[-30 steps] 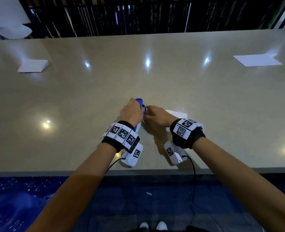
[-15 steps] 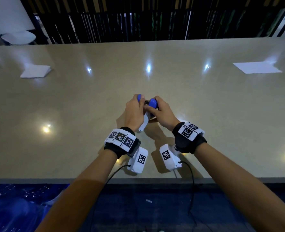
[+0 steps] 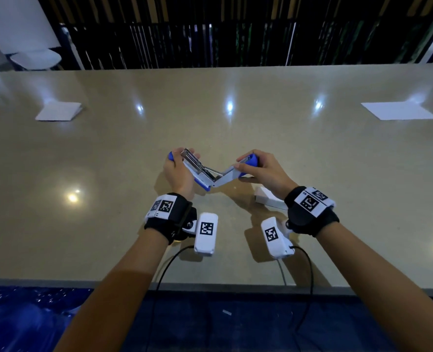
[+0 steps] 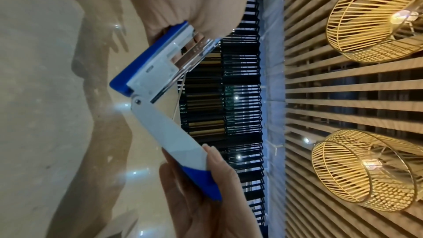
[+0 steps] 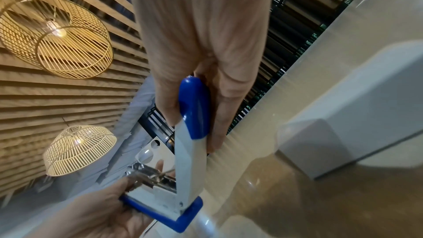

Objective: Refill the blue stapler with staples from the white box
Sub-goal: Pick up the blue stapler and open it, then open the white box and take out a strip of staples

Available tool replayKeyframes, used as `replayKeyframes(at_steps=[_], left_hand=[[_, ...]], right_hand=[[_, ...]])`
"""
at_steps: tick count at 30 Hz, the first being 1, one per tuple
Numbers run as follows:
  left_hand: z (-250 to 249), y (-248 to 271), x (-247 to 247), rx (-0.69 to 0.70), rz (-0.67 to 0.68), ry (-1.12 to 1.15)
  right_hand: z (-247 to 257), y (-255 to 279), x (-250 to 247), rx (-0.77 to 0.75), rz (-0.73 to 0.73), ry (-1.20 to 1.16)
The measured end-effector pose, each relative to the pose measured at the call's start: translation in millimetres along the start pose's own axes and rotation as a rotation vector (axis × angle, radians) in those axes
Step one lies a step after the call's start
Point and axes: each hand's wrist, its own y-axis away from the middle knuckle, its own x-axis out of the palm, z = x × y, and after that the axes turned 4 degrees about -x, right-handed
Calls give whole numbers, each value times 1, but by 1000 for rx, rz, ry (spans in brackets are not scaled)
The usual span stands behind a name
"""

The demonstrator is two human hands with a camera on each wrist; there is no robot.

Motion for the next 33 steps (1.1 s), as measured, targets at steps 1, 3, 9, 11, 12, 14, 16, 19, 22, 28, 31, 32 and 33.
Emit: replayKeyframes(at_steps=[1, 3, 9, 11, 12, 14, 16, 19, 22, 28, 31, 32, 33], left_hand=[[2, -1, -1, -21, 0, 18], [5, -4, -2, -73, -7, 70], [19, -8, -10, -341, -8, 235], [23, -9, -15, -435, 34, 300], [24, -11, -18, -480, 68, 333], [25, -14, -23, -531, 102, 410], [22, -21, -27, -553, 156, 490], [9, -27, -32, -573, 199, 395], [3, -33, -44, -598, 244, 290], [-7, -19, -61, -522, 308, -122], [-12, -14, -72, -560, 365, -240], [-13, -13, -76, -571, 390, -270], [-15, -12, -80, -573, 417, -307]], right_hand=[[-1, 0, -1, 10, 8, 11], [-2, 0, -4, 34, 26, 29], [1, -5, -10, 140, 171, 107], [1, -7, -14, 124, 195, 173], [1, -9, -16, 105, 206, 218], [-2, -11, -21, 52, 230, 324], [-5, -14, -23, -9, 251, 402], [-5, -22, -20, -104, 249, 524], [-8, -37, -21, -170, 242, 680], [-21, -58, -33, -96, 418, 864], [-20, -64, -34, -83, 503, 837], [-18, -65, -33, -88, 535, 828], [-17, -66, -33, -90, 563, 818]])
